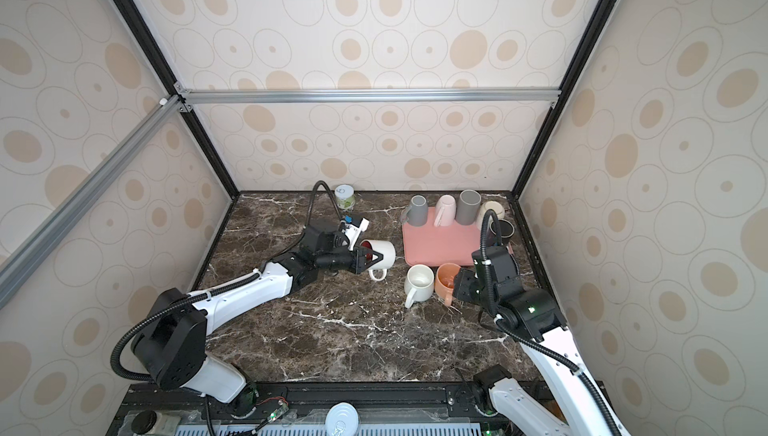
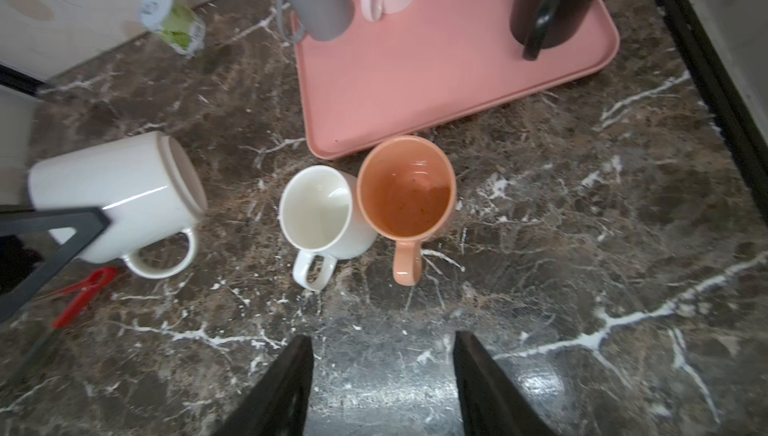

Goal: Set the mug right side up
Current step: 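Lower the red-lined mug upright with the left gripper while the right draws back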

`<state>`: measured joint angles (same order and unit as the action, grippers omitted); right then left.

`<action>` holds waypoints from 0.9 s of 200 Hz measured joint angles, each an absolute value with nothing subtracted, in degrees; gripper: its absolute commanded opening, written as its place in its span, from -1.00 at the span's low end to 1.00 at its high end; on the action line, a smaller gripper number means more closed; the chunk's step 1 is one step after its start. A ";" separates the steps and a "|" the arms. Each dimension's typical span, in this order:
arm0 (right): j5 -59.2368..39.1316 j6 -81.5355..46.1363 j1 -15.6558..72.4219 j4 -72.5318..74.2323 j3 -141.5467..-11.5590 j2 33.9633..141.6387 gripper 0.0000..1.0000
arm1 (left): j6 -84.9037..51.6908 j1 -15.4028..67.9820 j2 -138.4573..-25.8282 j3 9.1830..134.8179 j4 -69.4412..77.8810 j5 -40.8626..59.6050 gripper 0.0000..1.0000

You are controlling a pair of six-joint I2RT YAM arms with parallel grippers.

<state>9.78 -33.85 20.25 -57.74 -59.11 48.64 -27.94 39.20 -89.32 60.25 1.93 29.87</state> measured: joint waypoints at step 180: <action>12.53 -31.77 9.85 -56.34 -49.58 49.54 0.04 | -13.85 53.69 -106.26 76.49 -23.42 10.92 -0.95</action>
